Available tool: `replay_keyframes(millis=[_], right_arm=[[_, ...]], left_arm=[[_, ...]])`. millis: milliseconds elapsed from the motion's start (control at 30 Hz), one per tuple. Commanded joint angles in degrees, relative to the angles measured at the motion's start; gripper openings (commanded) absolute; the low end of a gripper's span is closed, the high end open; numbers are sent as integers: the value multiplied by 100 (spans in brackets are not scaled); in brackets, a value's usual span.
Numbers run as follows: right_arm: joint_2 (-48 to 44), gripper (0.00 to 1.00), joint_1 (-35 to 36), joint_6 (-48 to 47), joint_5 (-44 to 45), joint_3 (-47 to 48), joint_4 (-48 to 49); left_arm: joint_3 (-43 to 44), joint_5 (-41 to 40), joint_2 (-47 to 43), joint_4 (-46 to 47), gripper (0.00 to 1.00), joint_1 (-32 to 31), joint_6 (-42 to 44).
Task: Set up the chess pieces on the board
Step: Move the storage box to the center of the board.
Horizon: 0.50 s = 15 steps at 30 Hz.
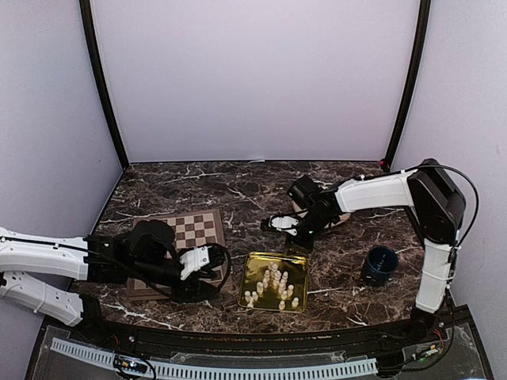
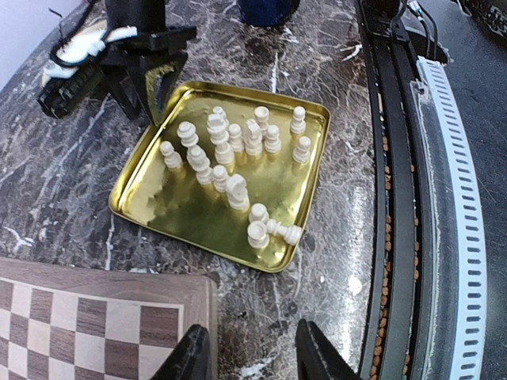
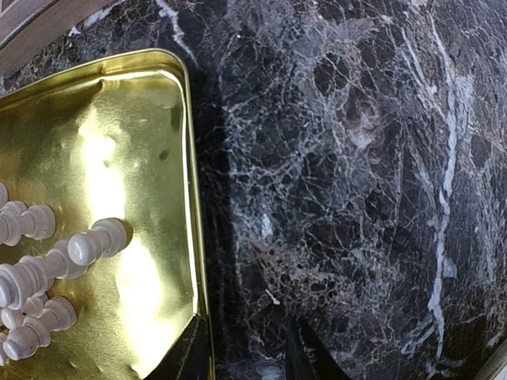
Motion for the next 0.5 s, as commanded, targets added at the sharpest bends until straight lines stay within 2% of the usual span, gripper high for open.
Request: replay_keyframes(millis=[0, 200, 467], right_arm=[[278, 33, 149, 34, 166, 308, -173], [404, 32, 274, 61, 266, 459, -231], [854, 20, 180, 655, 608, 961, -198]], left_arm=[[-175, -522, -502, 390, 40, -27, 83], [-273, -1034, -922, 511, 40, -22, 184], [-235, -1218, -974, 529, 41, -24, 135]])
